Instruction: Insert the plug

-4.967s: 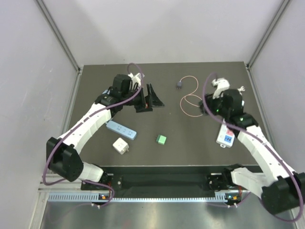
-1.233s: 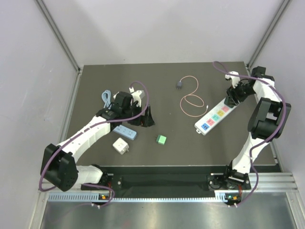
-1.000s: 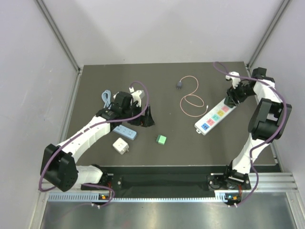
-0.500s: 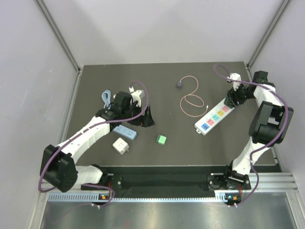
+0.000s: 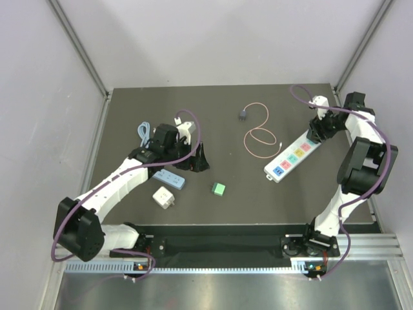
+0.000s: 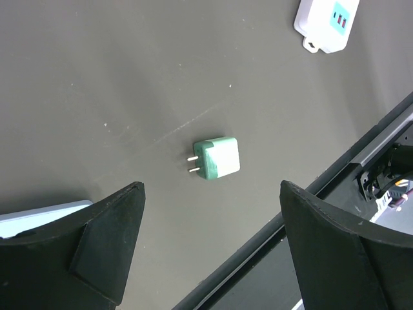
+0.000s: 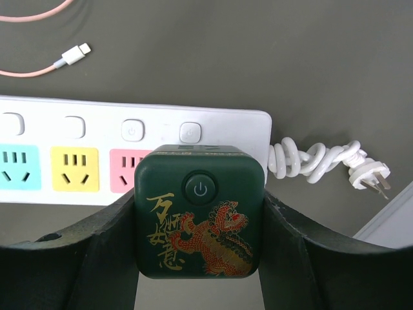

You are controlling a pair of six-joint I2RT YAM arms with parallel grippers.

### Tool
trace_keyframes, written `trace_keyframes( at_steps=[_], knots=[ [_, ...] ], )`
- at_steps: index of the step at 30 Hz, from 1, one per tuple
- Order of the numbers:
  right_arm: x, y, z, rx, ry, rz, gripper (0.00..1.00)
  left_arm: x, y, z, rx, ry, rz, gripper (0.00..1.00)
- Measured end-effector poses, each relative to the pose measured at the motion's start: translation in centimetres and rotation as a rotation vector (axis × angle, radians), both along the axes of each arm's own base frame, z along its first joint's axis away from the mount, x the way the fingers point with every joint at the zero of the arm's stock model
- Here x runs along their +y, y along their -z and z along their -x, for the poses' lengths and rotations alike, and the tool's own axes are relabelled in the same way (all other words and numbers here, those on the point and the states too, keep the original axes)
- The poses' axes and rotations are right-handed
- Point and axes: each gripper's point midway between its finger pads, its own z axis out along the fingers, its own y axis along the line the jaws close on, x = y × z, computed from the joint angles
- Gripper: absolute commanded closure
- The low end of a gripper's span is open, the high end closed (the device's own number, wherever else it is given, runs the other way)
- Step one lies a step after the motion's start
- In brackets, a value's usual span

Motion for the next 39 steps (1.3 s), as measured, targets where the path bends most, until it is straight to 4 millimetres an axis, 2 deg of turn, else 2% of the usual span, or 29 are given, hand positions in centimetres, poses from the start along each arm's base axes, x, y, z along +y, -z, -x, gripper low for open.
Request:
trace_keyframes(
  at_steps=[18, 39],
  knots=[
    [0.2, 1.3, -0.2, -0.020, -0.015, -0.065, 1.00, -0.1, 0.0, 0.1, 0.002, 0.006, 0.004, 0.10],
    [0.4, 1.1, -0.2, -0.026, 0.015, -0.094, 1.00, -0.2, -0.1, 0.2, 0.005, 0.013, 0.009, 0.10]
  ],
)
